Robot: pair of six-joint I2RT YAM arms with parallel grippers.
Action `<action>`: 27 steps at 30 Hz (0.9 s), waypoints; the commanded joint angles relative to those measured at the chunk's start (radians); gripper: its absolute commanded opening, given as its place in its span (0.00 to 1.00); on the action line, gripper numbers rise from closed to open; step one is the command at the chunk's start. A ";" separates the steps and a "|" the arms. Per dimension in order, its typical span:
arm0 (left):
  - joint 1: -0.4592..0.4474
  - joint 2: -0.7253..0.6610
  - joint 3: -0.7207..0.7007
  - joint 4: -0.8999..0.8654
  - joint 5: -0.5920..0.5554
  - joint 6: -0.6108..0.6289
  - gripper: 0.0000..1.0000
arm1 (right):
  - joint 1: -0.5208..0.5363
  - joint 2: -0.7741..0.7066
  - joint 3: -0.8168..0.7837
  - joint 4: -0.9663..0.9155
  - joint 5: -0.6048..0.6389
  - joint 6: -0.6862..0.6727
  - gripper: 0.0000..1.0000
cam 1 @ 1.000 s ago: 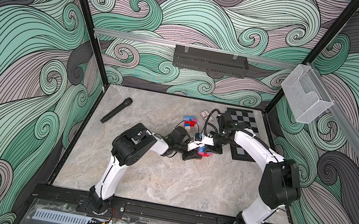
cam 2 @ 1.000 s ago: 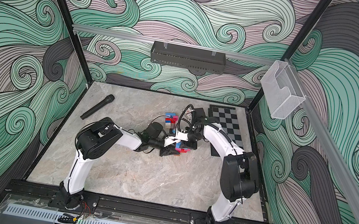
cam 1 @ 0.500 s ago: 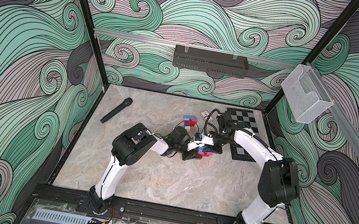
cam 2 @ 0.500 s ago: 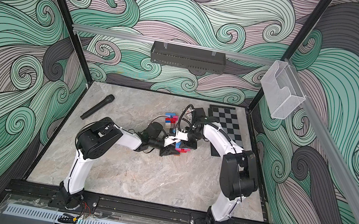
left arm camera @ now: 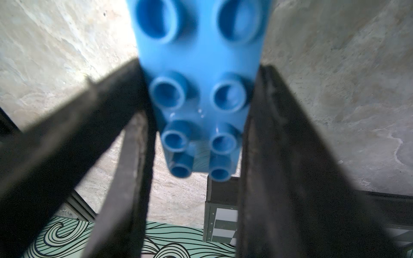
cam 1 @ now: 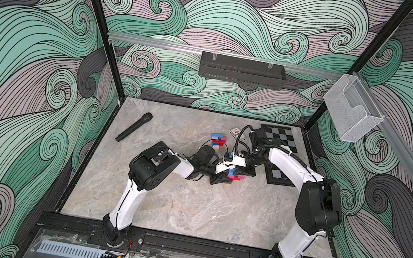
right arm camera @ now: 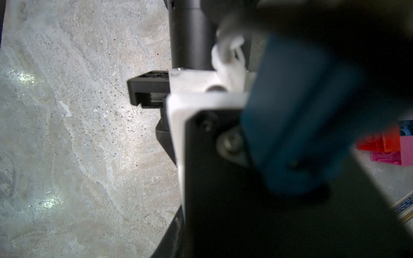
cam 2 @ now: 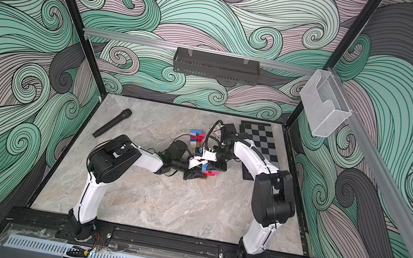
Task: Assemble the letter p with lego
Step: Assemble the lego brick with the lego brick.
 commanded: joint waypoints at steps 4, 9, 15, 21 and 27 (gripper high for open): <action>-0.012 0.120 -0.053 -0.338 -0.150 0.009 0.00 | 0.034 0.155 -0.077 -0.021 0.081 -0.024 0.24; -0.013 0.118 -0.053 -0.340 -0.150 0.009 0.00 | 0.036 0.176 -0.074 -0.036 0.093 -0.028 0.26; -0.012 0.115 -0.052 -0.342 -0.150 0.009 0.00 | 0.036 0.189 -0.064 -0.050 0.101 -0.027 0.29; -0.014 0.117 -0.050 -0.344 -0.150 0.008 0.00 | 0.033 0.170 -0.051 -0.053 0.086 -0.019 0.44; -0.012 0.117 -0.057 -0.339 -0.155 0.007 0.00 | -0.015 0.060 -0.042 -0.002 -0.027 0.013 0.64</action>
